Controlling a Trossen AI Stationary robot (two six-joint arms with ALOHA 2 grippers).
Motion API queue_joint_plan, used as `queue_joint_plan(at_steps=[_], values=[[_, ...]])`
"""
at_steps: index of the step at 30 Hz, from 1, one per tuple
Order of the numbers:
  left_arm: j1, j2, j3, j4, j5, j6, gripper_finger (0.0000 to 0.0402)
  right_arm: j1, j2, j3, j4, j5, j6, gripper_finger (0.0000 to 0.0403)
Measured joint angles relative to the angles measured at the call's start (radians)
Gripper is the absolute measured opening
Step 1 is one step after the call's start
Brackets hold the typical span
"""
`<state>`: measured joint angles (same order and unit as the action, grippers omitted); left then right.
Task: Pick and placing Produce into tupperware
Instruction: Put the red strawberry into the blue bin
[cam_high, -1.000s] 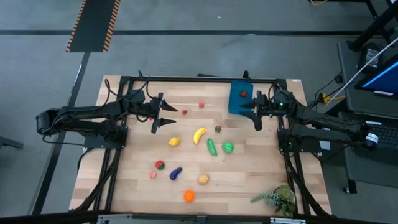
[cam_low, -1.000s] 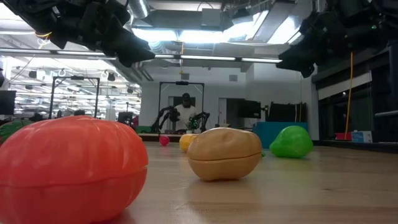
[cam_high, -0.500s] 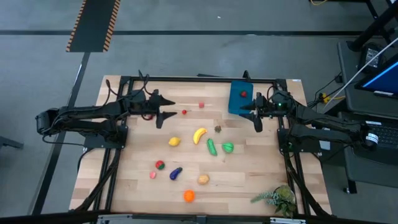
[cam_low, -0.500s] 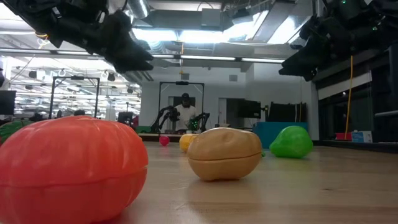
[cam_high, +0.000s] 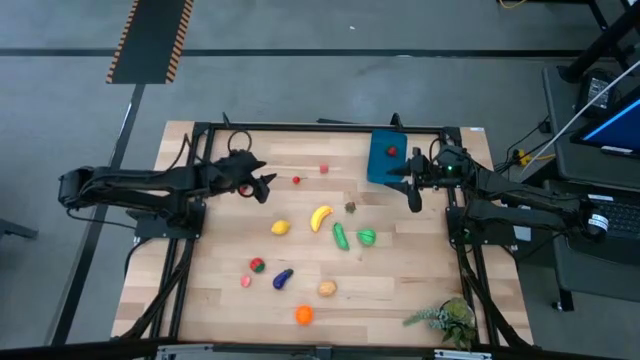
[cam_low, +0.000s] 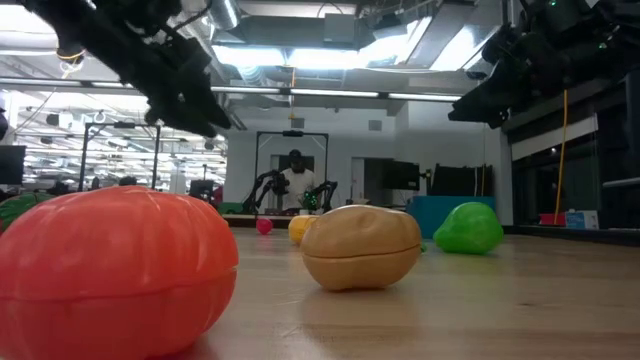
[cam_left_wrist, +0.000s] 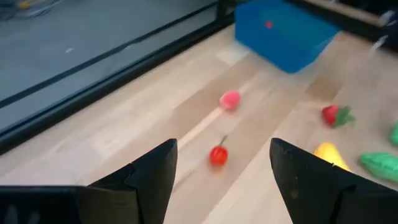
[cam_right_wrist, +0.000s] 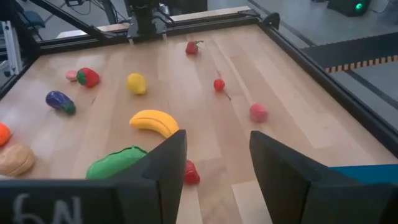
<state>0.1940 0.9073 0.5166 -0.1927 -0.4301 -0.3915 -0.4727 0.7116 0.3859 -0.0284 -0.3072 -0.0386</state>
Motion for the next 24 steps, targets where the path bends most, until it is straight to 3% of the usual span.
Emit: queue_joint_plan(at_steps=[4,11,17,24], values=[[-0.066,0.000,0.102,-0.287,-0.154,-0.145,0.0247,0.000,0.000,0.000,0.000,0.003,-0.021,0.0179],[-0.090,0.000,0.184,-0.638,-0.153,-0.521,0.0246,0.000,0.000,0.000,0.000,0.003,-0.023,0.0179],[-0.090,0.007,0.184,-0.720,-0.131,-0.695,0.0246,0.000,0.000,0.000,0.000,0.003,-0.023,0.0179],[-0.090,0.010,0.184,-0.773,-0.120,-0.733,0.0246,0.000,0.000,0.000,0.000,0.003,-0.023,0.0179]])
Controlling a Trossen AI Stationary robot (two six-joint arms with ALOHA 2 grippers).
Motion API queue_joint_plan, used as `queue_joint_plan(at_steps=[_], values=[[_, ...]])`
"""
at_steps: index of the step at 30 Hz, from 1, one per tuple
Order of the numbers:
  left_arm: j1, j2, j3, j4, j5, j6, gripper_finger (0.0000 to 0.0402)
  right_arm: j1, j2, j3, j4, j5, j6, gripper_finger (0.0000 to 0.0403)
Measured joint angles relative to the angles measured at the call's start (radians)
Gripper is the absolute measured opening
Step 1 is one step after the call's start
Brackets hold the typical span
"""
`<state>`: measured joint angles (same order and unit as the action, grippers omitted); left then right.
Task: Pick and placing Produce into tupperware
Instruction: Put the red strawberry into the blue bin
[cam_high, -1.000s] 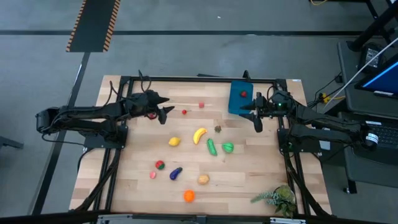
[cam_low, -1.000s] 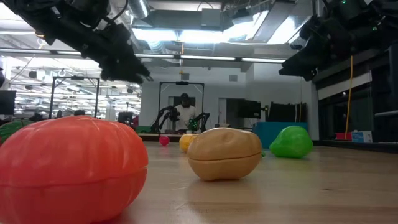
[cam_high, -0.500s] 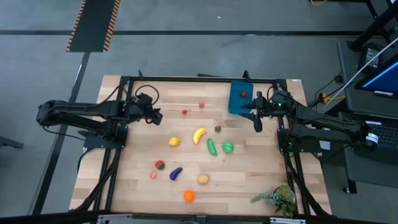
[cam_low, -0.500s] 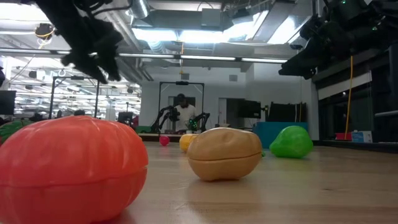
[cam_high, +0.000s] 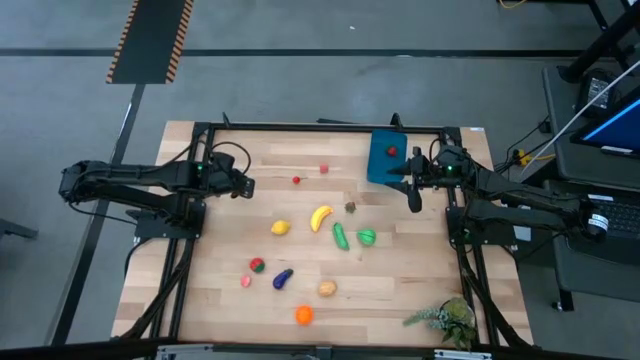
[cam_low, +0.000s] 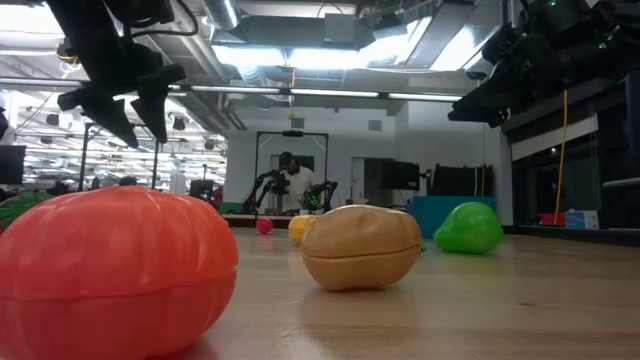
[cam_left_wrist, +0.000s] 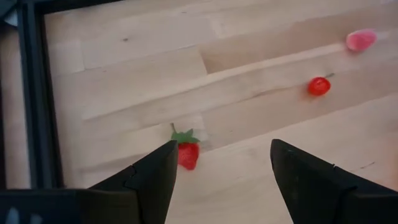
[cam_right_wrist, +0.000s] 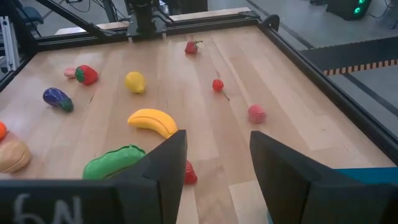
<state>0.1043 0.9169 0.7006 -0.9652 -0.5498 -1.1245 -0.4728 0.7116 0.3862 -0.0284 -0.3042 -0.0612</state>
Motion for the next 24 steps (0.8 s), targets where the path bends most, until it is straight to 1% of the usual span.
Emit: queue_joint_plan(at_steps=[2,7,13,17,24], values=[[0.000,0.000,0.000,-0.009,0.019,-0.017,0.0246,0.000,0.000,0.000,0.000,0.000,0.000,0.0179],[0.006,0.026,-0.021,-0.012,0.024,-0.038,0.0246,0.000,0.000,0.000,-0.001,-0.002,0.000,0.0179],[0.028,0.105,-0.051,-0.009,0.026,-0.055,0.0247,0.000,0.000,0.000,-0.003,-0.003,0.000,0.0179],[0.041,0.153,-0.052,0.036,0.049,-0.070,0.0248,0.000,0.000,0.000,-0.003,-0.003,0.000,0.0179],[0.042,0.245,-0.052,0.075,0.060,-0.075,0.0250,0.000,0.000,0.000,-0.019,-0.003,0.000,0.0179]])
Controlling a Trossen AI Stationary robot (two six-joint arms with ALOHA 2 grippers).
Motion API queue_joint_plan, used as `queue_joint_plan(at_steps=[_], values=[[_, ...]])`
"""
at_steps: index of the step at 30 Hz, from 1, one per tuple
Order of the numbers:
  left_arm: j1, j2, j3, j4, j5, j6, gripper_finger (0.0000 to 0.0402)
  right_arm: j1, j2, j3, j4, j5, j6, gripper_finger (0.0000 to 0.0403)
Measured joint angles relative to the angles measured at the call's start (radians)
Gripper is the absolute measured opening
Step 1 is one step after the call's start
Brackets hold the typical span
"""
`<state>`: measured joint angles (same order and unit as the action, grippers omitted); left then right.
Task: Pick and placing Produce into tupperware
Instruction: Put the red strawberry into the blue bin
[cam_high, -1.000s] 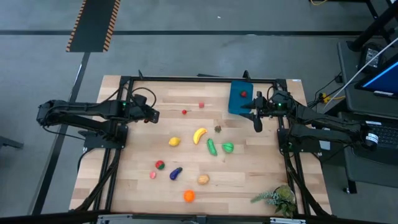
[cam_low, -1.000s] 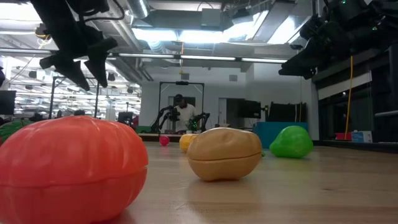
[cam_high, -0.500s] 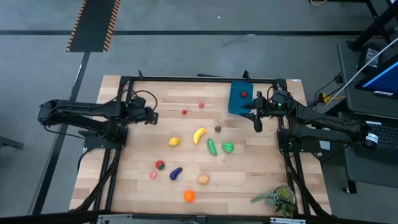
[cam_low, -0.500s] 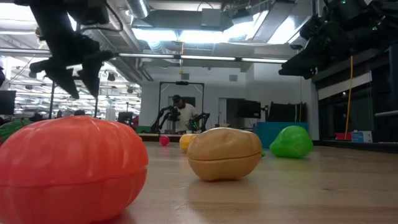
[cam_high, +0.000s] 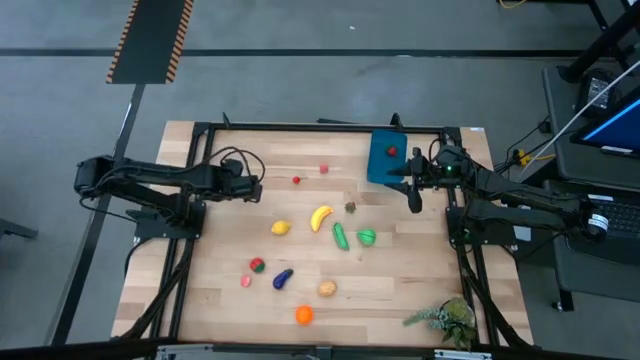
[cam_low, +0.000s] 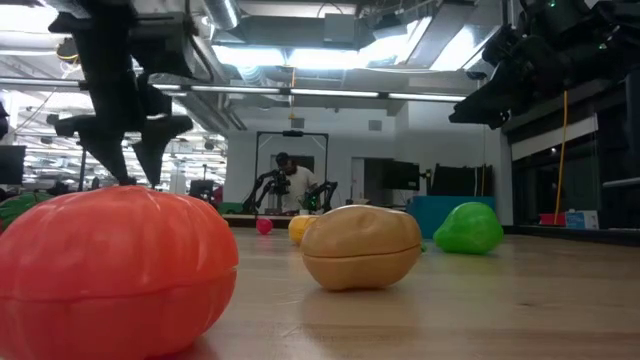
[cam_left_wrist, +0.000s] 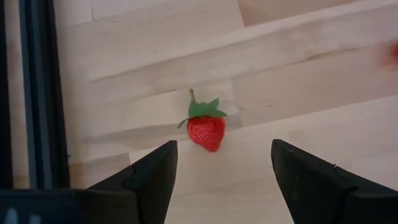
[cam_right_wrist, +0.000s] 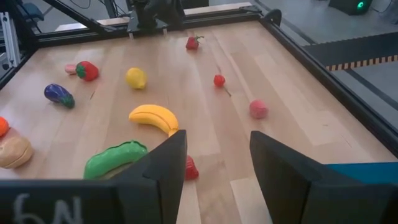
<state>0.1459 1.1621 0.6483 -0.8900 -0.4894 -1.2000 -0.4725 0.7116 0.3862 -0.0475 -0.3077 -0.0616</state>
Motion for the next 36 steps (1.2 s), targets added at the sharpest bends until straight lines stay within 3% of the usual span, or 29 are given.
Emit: queue_joint_plan(at_steps=[21,29,36], values=[[0.075,0.185,0.000,0.064,0.032,-0.025,0.0247,0.000,0.000,0.000,-0.034,0.000,-0.003,0.0179],[0.124,0.208,-0.003,0.128,0.050,0.029,0.0247,0.000,0.000,0.000,-0.042,0.000,-0.003,0.0179],[0.169,0.207,-0.078,0.229,0.110,0.069,0.0247,0.000,0.000,0.000,-0.047,0.000,-0.003,0.0179]])
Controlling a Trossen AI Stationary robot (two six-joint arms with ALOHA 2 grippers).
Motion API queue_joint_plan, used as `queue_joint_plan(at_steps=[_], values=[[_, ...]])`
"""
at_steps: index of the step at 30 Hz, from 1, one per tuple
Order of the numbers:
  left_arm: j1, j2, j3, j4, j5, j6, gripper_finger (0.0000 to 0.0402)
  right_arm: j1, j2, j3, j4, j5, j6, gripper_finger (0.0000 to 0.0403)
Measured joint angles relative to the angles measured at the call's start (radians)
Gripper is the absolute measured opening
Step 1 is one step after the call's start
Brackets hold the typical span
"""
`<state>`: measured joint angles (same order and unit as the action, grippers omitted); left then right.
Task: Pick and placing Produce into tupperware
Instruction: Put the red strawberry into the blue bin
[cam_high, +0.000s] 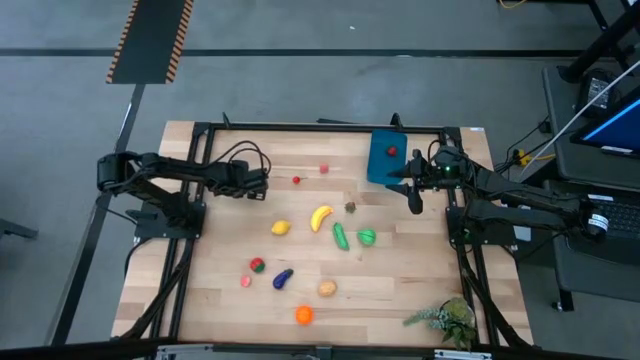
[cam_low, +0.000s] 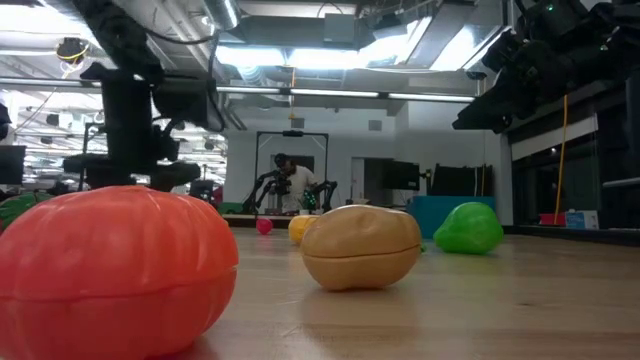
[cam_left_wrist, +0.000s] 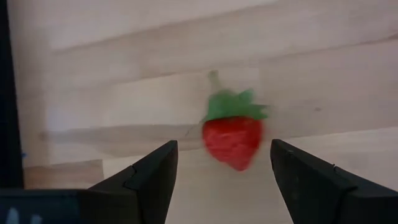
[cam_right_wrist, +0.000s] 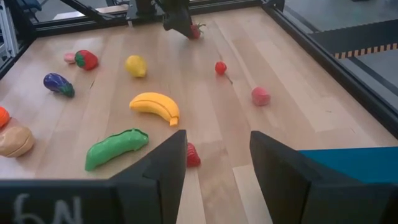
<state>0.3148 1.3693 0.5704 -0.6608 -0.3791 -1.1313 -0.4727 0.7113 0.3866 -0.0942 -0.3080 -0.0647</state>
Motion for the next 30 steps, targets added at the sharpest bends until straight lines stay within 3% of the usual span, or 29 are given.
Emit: queue_joint_plan(at_steps=[21,30], values=[[0.020,0.000,-0.035,0.098,-0.011,0.042,0.0245,0.000,0.000,0.000,-0.001,0.000,0.000,0.0179],[0.020,0.000,-0.035,0.101,-0.010,0.058,0.0187,0.000,0.000,0.000,-0.001,0.000,0.000,0.0179]])
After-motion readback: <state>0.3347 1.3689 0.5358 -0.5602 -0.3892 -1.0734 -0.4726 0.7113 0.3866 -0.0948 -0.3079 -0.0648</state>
